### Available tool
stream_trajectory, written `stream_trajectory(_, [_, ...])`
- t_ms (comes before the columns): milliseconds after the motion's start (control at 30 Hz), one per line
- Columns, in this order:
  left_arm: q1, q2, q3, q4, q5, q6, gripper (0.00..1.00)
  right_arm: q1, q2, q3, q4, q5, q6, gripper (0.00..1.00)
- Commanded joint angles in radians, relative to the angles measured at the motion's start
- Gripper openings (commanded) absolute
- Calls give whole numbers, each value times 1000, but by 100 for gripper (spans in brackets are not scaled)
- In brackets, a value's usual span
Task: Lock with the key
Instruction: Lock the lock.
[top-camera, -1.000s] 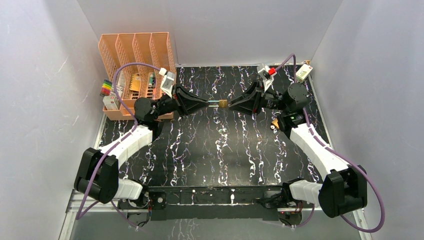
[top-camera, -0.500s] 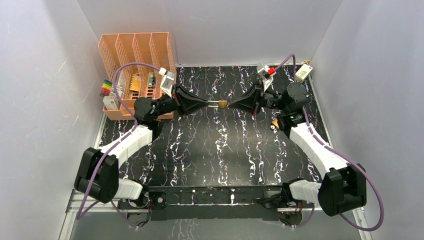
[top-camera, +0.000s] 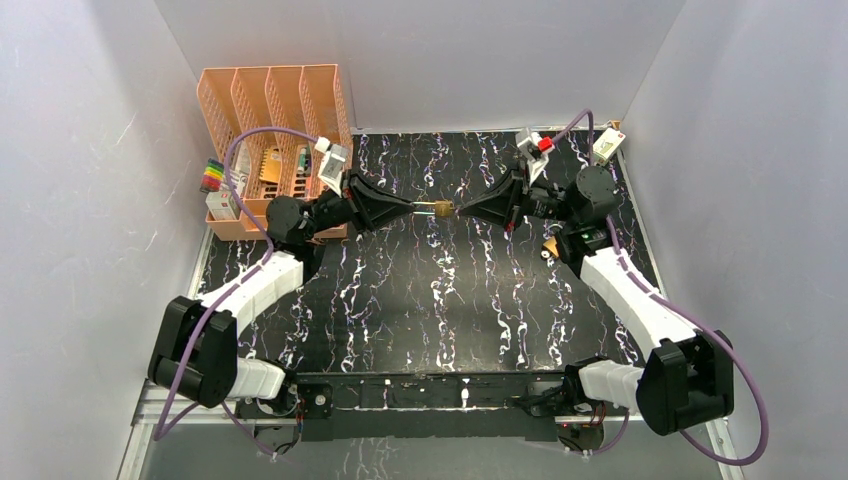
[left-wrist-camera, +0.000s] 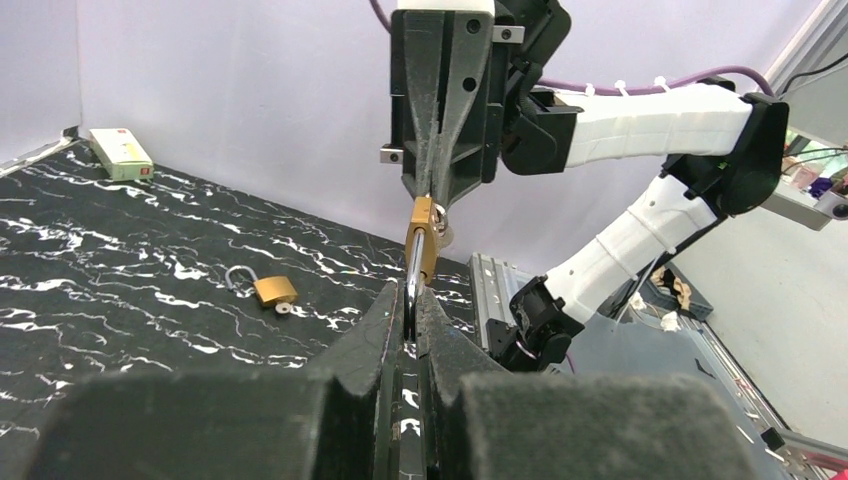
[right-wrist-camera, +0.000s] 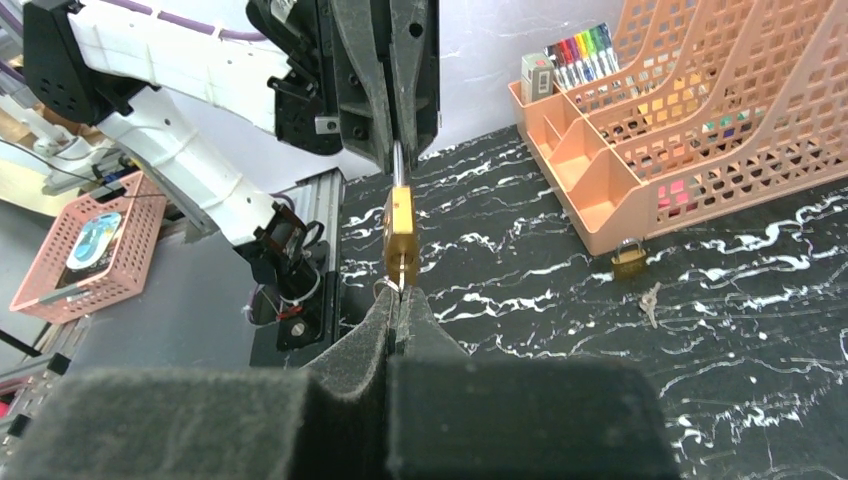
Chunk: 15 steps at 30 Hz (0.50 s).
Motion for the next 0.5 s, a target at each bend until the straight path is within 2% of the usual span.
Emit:
stream_trajectory(0, [50, -68, -21, 66, -12, 0, 0, -32, -59, -23, 52, 8, -9, 0])
stream_trajectory(367, [132, -119, -54, 57, 39, -26, 0, -82, -123, -109, 34, 14, -5, 0])
stream_trajectory(400, [135, -118, -44, -2, 41, -2, 0, -84, -126, -109, 22, 23, -11, 0])
stream_trajectory(467, [137, -132, -11, -231, 15, 150, 0, -84, -132, -102, -23, 55, -38, 0])
